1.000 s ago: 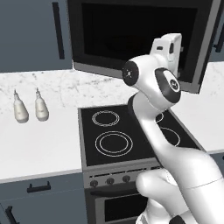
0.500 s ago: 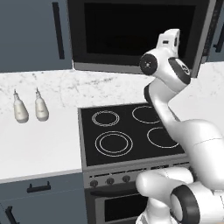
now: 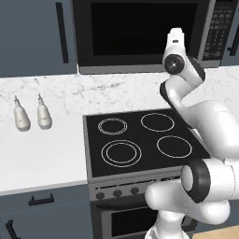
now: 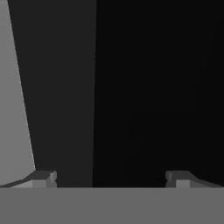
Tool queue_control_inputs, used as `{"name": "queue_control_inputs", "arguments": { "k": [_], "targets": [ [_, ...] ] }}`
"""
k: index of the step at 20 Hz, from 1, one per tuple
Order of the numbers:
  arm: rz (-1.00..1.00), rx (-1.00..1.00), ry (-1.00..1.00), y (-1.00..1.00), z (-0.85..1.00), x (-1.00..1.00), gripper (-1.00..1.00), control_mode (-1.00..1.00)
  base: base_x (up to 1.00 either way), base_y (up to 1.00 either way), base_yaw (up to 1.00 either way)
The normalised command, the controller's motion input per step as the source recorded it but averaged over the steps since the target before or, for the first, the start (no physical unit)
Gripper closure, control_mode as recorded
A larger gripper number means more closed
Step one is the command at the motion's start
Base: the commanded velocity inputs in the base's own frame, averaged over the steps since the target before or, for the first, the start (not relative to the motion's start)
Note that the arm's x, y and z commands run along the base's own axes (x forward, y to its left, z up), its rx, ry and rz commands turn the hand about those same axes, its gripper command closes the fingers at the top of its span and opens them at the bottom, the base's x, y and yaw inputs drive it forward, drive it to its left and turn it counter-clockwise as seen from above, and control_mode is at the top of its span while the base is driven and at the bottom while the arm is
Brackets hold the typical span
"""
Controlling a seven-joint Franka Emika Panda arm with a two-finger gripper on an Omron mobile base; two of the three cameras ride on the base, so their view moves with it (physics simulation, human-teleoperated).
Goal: Pick the cucumber from the sink and place it in the bowl. Then pick the bowl and place it in the microwave. Then close the microwave door and press the start button.
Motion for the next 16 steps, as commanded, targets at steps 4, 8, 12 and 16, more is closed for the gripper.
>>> {"name": "queue_control_inputs", "arguments": {
  "k": [4,8,12,16],
  "targets": [
    [0.3,0.0,0.06,0.0,-0.11,0.64,-1.0,-1.0,0.0,0.0,0.0],
    [0.24,0.0,0.07,0.0,-0.02,0.22,-1.0,-1.0,0.0,0.0,0.0],
    [0.21,0.0,0.02,0.14,0.01,-0.5,-1.0,-1.0,0.0,0.0,0.0],
    [0.22,0.0,0.0,0.14,0.47,-1.0,-1.0,-1.0,0.0,0.0,0.0]
  ]
}}
